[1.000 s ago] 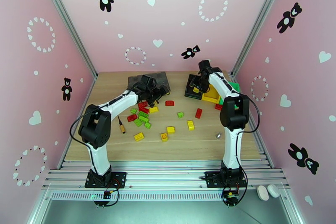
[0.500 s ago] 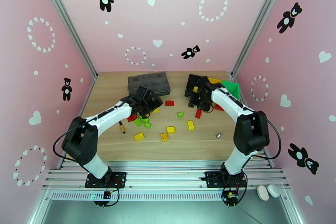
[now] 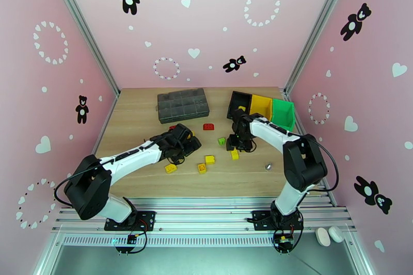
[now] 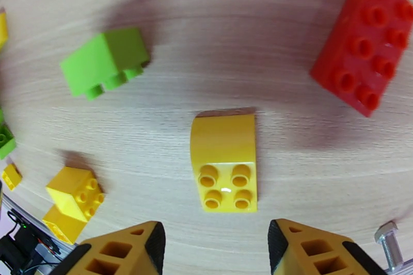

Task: Sort the legos into containers by color

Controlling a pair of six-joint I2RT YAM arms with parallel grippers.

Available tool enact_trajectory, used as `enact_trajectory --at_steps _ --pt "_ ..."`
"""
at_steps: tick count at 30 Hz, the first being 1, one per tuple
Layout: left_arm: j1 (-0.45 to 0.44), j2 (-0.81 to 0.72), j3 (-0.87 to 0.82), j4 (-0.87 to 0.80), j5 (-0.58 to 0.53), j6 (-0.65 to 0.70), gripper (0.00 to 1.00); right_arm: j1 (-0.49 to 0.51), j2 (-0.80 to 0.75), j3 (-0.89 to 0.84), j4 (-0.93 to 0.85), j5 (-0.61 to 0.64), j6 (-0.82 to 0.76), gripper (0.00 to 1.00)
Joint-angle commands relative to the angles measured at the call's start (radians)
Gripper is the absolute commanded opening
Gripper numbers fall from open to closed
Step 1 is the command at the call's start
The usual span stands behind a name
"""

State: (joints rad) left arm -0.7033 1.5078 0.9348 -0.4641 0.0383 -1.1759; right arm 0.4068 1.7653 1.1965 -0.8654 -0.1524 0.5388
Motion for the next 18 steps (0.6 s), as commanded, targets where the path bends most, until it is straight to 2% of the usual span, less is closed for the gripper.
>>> enact_trajectory --at_steps 1,11,15,18 --pt "-0.003 -0.017 0.005 0.016 -0.023 -0.014 0.98 0.005 0.047 -0.012 -0.001 -0.010 -0.014 0.56" --pt "-0.004 0.014 0.045 0.012 -0.017 0.007 0.98 0.005 0.118 0.011 0.003 0.009 -0.016 0.48" --pt "-0.003 0.030 0.061 0.015 -0.009 0.020 0.98 0.005 0.120 0.026 -0.005 0.019 -0.015 0.33" --pt "0.001 0.055 0.080 0.032 0.013 0.033 0.98 0.004 0.105 0.049 -0.021 0.017 -0.014 0.26"
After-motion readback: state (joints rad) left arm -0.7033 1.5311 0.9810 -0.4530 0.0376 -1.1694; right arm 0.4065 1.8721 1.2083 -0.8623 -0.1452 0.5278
